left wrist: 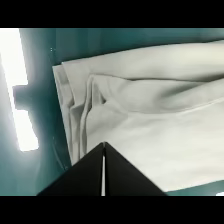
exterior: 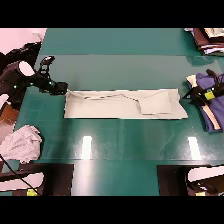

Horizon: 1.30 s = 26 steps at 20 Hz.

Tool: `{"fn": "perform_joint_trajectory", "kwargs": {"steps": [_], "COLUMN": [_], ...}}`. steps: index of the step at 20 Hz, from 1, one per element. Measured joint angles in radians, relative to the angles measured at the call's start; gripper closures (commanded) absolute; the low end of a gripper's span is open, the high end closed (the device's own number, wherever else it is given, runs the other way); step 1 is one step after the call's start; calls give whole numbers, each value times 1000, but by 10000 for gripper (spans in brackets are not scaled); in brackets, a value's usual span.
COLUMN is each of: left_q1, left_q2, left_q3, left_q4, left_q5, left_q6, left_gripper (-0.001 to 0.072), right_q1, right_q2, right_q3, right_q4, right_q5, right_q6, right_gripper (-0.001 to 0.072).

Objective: Fold the shirts.

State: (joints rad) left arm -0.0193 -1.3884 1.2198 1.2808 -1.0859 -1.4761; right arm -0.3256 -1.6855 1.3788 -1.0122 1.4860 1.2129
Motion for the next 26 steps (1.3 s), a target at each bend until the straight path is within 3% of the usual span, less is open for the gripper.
{"fn": "perform_joint_trajectory", "kwargs": {"steps": [7, 9, 11, 13, 15, 16, 20, 26], "left_q1": [-49, -90, -134, -183, -232, -256, -346, -459], "left_q2": [0, -4, -10, -21, -40, -51, -131, -323], "left_q3": [2, 2, 2, 2, 3, 6, 67, 270], "left_q4": [-116, -131, -141, -161, -180, -190, -225, -254], "left_q5": [-6, 3, 27, 56, 88, 100, 148, 159], "left_q6": [7, 0, -17, -27, -35, -38, -50, -65], "left_gripper": [683, 683, 683, 684, 684, 684, 684, 684], "right_q1": [-17, 9, 39, 70, 95, 103, 122, 208], "right_q2": [0, -3, -14, -23, -30, -34, -29, 84], "right_q3": [-148, -156, -163, -166, -163, -154, -62, 138], "right_q4": [125, 132, 138, 133, 125, 115, 126, 172], "right_q5": [-71, -86, -89, -91, -91, -92, -6, 93], "right_q6": [-104, -117, -125, -137, -147, -151, -162, -62], "right_gripper": [89, 156, 165, 331, 608, 694, 696, 696]}}
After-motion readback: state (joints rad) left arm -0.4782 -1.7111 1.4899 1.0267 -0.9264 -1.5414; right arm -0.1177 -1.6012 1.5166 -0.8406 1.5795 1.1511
